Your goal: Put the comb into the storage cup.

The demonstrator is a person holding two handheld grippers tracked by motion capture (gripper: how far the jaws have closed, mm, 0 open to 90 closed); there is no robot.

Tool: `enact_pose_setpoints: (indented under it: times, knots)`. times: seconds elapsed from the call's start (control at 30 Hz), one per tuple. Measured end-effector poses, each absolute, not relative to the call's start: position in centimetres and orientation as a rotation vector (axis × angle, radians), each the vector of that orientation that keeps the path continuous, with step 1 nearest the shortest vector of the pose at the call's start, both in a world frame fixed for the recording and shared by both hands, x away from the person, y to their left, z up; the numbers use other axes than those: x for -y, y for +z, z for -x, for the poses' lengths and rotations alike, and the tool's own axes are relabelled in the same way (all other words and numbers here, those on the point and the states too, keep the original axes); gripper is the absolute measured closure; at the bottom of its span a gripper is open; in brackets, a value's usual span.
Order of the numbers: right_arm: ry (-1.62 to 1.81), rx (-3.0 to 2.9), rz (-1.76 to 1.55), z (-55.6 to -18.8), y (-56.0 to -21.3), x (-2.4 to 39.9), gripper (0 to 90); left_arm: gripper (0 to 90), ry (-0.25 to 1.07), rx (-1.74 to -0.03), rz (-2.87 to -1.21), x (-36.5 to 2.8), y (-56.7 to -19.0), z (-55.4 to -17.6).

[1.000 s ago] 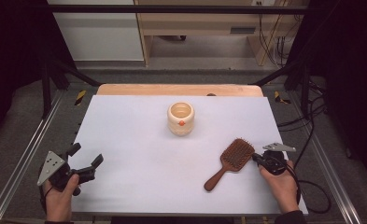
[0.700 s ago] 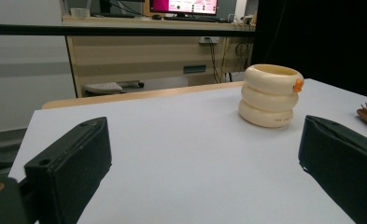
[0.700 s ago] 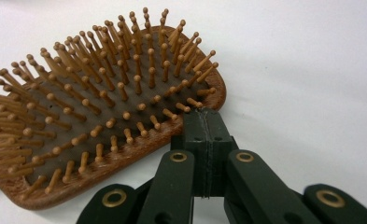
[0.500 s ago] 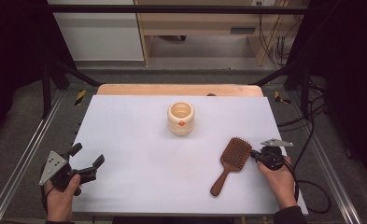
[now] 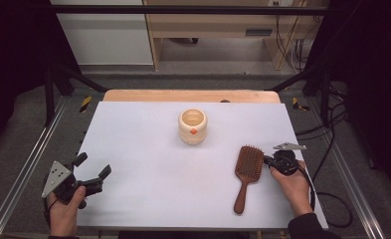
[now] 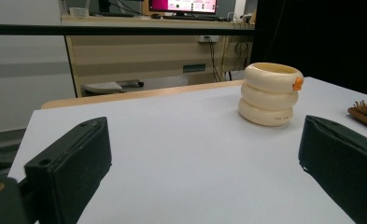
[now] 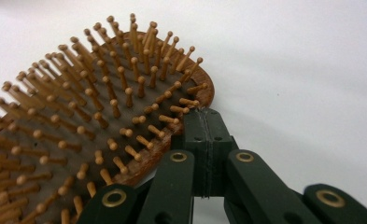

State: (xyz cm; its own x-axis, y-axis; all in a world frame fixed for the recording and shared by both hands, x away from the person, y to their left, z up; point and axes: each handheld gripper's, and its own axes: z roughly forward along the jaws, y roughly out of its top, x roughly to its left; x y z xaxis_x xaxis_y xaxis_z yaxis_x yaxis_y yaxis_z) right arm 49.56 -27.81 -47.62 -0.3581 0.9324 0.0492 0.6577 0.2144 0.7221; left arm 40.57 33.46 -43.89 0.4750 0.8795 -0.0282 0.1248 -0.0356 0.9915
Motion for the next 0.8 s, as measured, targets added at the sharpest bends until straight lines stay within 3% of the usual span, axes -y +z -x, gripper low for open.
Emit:
enact_pose_setpoints:
  times: [0.8]
  knots:
    - [0.961, -2.169, -1.437, -51.8, -47.6, 26.4, 90.0, 2.5, 0.77, -0.918, -1.505, -33.3, -43.9, -40.6]
